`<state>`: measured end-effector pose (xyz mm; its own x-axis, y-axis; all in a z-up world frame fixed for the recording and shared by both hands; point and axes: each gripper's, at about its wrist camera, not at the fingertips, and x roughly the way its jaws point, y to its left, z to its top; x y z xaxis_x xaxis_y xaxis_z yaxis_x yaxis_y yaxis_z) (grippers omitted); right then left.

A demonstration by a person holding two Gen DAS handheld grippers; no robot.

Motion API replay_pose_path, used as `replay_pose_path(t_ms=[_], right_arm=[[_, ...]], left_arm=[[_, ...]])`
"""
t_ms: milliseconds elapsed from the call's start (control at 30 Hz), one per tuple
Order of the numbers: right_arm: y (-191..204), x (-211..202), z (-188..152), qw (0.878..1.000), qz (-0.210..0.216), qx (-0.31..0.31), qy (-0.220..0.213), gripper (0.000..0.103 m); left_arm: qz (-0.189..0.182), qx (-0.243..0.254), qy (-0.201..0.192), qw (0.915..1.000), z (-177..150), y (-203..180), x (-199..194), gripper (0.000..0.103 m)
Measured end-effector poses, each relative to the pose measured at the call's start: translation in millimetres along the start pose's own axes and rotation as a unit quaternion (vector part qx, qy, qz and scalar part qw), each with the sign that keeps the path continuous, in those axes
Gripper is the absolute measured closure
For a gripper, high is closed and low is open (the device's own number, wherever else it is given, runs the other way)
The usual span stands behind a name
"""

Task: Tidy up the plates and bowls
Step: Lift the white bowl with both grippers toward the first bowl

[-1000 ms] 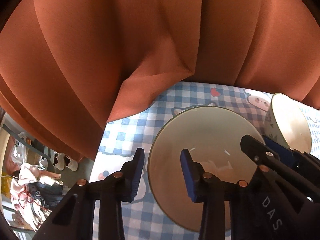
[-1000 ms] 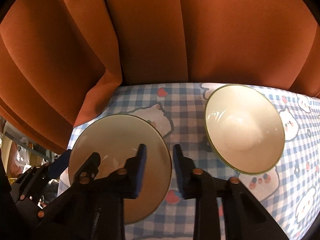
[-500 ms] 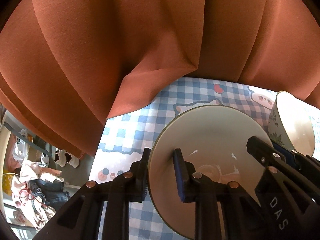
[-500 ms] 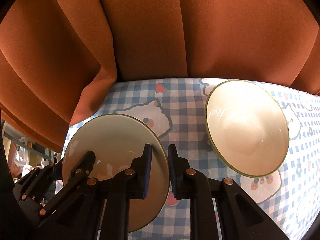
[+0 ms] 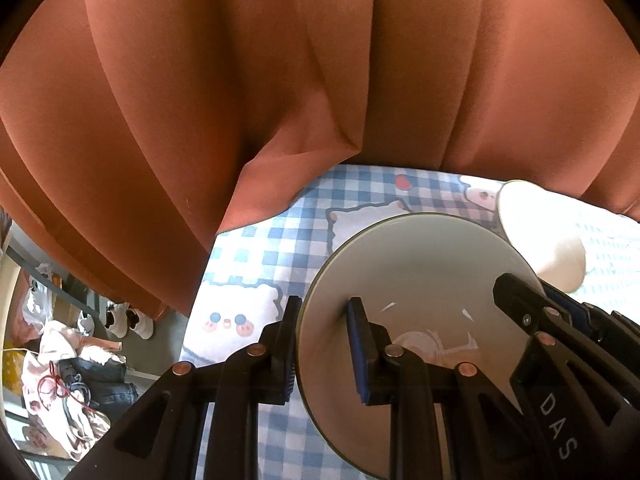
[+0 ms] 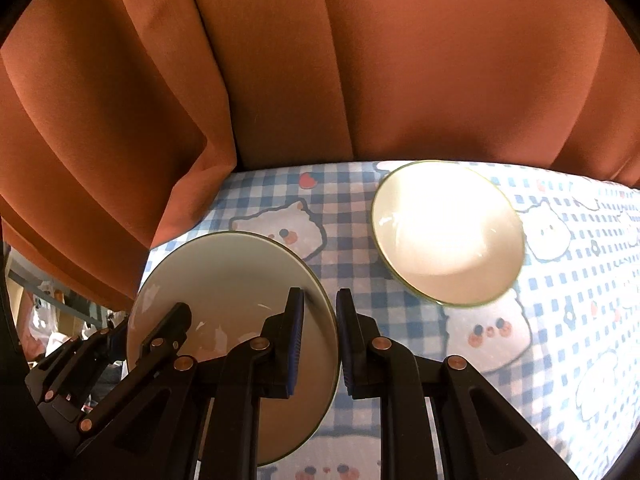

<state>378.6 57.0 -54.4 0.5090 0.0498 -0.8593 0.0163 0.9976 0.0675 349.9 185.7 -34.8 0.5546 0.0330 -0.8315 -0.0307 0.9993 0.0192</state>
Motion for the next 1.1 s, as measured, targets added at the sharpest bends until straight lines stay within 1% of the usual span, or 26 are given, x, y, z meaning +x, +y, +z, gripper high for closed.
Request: replay_pose_path(t_ms=[333, 467, 633, 933, 1100], right_arm=[[-13, -60, -23, 0.999, -0.019, 0.019, -0.031, 0.083], [-21, -88, -41, 0.998, -0.030, 0.032, -0.042, 0.083], [-32, -109, -58, 0.997, -0.042, 0.043, -0.047, 0.083], [-68, -144, -89, 0.995, -0.053, 0.058, -0.056, 0.083], [-90, -159, -98, 0.995, -0.050, 0.054, -0.062, 0.083]], left_arm=[[-0.026, 0.027, -0.031, 0.9988, -19, -16, -55, 0.082], [-0.038, 0.040, -0.034, 0.9979, -30, -25, -71, 0.082], [-0.051, 0.050, -0.034, 0.9969, -48, -38, -89, 0.082], [-0.061, 0.065, -0.043, 0.9951, -73, -71, -116, 0.082], [-0.056, 0.059, -0.043, 0.9958, -83, -97, -130, 0.082]])
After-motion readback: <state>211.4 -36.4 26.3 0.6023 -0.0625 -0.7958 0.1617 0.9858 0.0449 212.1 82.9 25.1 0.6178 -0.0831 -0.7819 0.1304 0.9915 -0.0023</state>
